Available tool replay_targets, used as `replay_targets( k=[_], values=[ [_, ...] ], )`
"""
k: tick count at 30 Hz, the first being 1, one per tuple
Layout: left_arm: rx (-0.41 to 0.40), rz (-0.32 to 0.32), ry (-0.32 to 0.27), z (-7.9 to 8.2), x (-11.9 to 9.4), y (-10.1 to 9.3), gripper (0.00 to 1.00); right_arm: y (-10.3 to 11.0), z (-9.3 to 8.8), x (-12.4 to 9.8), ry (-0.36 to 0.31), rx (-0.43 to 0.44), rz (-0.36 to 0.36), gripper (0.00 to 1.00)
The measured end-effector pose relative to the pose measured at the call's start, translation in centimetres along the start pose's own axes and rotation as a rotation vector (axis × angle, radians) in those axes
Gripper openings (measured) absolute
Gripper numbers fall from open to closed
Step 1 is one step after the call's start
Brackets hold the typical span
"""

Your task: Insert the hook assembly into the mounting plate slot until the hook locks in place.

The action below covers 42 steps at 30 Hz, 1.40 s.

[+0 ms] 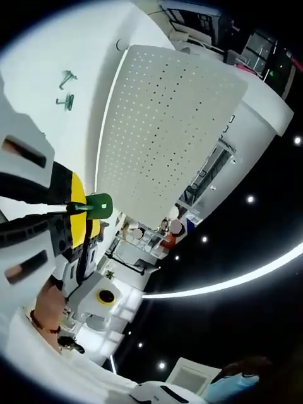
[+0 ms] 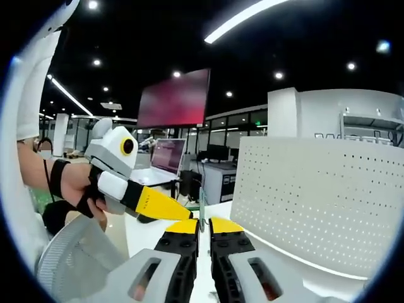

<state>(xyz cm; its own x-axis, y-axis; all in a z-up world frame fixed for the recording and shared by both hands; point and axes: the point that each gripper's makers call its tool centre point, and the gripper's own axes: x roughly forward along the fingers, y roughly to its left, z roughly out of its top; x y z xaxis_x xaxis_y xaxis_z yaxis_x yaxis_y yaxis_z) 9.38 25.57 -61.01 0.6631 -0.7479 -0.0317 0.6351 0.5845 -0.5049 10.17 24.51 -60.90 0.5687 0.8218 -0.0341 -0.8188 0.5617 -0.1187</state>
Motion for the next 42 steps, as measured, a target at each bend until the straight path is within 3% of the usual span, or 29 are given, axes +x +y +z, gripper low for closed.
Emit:
replay_targets(
  k=[9, 17, 20, 22, 28, 36, 42],
  values=[
    [0.016, 0.02, -0.026, 0.6, 0.1, 0.5, 0.02, -0.5, -0.5, -0.5, 0.022, 0.023, -0.025, 0.05],
    [0.058, 0.062, -0.005, 0.4, 0.0, 1.4, 0.02, -1.5, -0.7, -0.8, 0.031, 0.058, -0.056, 0.07],
    [0.109, 0.15, 0.031, 0.2, -0.2, 2.9, 0.02, -1.8, -0.9, -1.0, 0.035, 0.051, -0.07, 0.09],
    [0.081, 0.151, 0.008, 0.6, -0.1, 3.0, 0.02, -2.0, -1.0, -1.1, 0.036, 0.062, -0.078, 0.09],
    [0.116, 0.184, 0.008, 1.8, -0.2, 4.1, 0.02, -2.2, -1.0, -1.3, 0.03, 0.061, -0.096, 0.11],
    [0.152, 0.264, -0.011, 3.1, -0.4, 5.7, 0.02, -2.8, -1.7, -1.9, 0.057, 0.075, -0.117, 0.18],
    [0.156, 0.352, -0.019, 3.8, -0.6, 7.7, 0.02, -2.8, -2.3, -2.5, 0.082, 0.086, -0.107, 0.15]
  ],
)
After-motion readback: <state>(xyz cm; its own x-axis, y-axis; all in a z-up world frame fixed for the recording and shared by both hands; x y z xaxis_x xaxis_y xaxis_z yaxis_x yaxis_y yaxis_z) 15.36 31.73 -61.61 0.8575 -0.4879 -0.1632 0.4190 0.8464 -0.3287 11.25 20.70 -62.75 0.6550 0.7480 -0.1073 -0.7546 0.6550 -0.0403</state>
